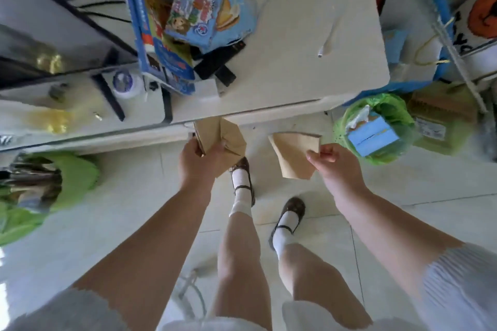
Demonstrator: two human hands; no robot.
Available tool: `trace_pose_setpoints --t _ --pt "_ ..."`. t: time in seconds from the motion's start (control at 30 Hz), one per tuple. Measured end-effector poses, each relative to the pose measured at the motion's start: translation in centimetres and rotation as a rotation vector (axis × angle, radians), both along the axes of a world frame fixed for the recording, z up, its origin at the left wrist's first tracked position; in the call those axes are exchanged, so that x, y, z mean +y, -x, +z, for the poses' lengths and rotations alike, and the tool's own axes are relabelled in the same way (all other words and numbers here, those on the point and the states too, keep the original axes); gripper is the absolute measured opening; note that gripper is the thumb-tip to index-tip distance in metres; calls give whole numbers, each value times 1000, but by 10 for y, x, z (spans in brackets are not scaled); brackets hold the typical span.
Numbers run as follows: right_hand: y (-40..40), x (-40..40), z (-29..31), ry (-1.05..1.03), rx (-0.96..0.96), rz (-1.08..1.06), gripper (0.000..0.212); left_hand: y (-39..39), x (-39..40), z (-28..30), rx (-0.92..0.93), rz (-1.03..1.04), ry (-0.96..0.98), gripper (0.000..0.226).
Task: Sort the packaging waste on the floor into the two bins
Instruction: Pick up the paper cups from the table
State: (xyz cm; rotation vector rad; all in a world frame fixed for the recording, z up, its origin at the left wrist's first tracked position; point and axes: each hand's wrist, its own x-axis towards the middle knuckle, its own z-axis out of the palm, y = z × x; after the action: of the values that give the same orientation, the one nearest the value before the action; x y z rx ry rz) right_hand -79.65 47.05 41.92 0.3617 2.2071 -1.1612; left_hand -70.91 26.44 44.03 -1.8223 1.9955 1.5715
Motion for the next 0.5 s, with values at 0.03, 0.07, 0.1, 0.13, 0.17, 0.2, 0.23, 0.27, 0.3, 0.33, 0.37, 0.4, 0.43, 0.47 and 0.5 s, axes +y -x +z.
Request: trace_pose_setpoints --t 0.03,0.07,0.1,0.13,0.17,0.2,0.23,0.27,0.3,0.33,0.37,0.4,0.43,0.47,0.5 --pt "-14 -10 7 25 -15 13 16 -22 -7 5 -2 36 -7 17" --pt "-27 -22 13 50 -31 32 16 -44 -14 8 -12 72 -10 17" --pt "-40 -35 18 73 -50 57 17 -65 -21 11 -23 106 -11 19" --pt "-53 -50 21 91 -68 90 16 -87 -28 13 -28 135 -12 21" --pt "-65 -66 23 95 -82 135 14 -109 -36 15 -29 166 -15 23" --pt "-78 -83 25 92 -85 187 12 -130 -44 18 -26 198 -17 22" --pt "-91 -101 26 92 -83 232 12 -152 -51 21 -31 229 -19 19" --pt "-105 -118 25 96 -79 271 11 -174 -59 23 -43 259 -15 15" --pt "-121 -135 24 98 -74 310 10 -198 -66 24 -54 290 -8 12" --pt "-137 -153 23 96 -66 352 11 -222 -74 25 -57 329 -1 11" --pt "-155 -171 23 89 -62 395 13 -246 -82 27 -48 377 -4 12" --pt "-175 -189 23 80 -62 427 13 -270 -92 29 -26 429 -15 11" --pt "-196 -206 23 75 -65 450 13 -293 -103 30 1 475 -29 10" --pt "-218 -224 24 72 -73 470 12 -317 -114 32 18 512 -38 11" --pt "-240 -240 26 68 -86 492 12 -340 -126 35 23 546 -45 12"
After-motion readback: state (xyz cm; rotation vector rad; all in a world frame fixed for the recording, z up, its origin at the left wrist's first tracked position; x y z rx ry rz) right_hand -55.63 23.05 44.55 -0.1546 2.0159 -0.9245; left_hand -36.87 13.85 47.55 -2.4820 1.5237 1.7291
